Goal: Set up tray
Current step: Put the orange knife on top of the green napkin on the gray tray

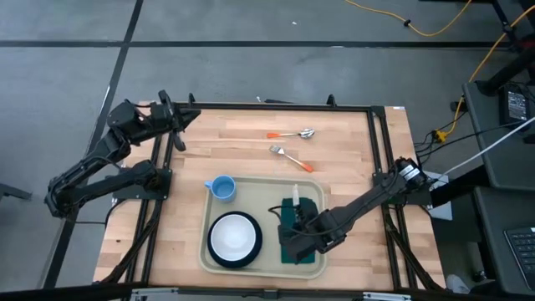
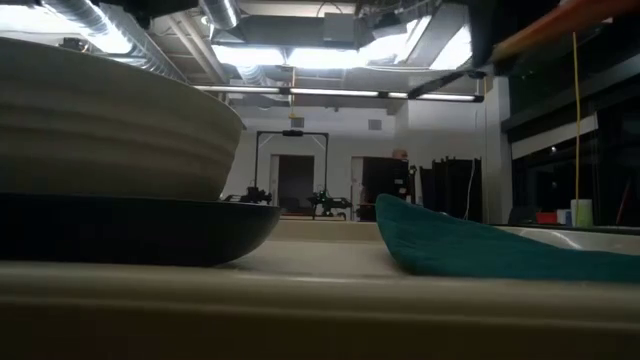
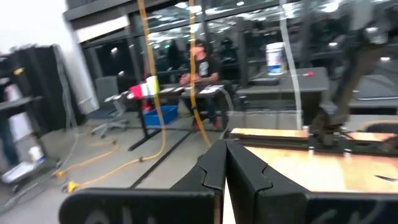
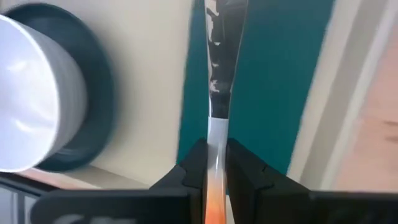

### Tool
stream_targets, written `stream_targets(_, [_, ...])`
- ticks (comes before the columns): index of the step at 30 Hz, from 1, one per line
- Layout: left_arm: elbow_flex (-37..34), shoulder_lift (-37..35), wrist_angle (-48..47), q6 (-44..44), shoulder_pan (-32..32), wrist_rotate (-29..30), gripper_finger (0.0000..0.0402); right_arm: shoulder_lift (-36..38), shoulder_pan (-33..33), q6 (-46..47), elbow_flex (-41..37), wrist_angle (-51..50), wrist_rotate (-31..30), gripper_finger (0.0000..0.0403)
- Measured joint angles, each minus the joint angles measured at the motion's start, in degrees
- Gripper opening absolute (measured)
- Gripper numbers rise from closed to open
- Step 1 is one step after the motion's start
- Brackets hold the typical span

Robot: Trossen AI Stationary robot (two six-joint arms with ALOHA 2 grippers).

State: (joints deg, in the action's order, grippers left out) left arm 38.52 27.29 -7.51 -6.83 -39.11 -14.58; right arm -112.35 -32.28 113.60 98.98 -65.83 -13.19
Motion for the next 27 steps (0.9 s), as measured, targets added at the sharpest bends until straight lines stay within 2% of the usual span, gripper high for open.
stream_targets(3, [0.00,-0.73,0.02,-0.88,0.00,-1.89,0.0004,-0.85,-0.31,1.70,0.02,-0.04,1.17,0.0041])
stream_targets(17, [0.00,-2.69,0.02,-1.01,0.00,-2.07,0.0004,-4.77,-2.88,6.37,-0.04,-1.54,8.26,0.0041])
stream_targets(27, [0.00,-2.67,0.04,-0.99,0.00,-2.04,0.0004,-8.49,-2.76,6.41,-0.04,3.50,9.13,0.0041])
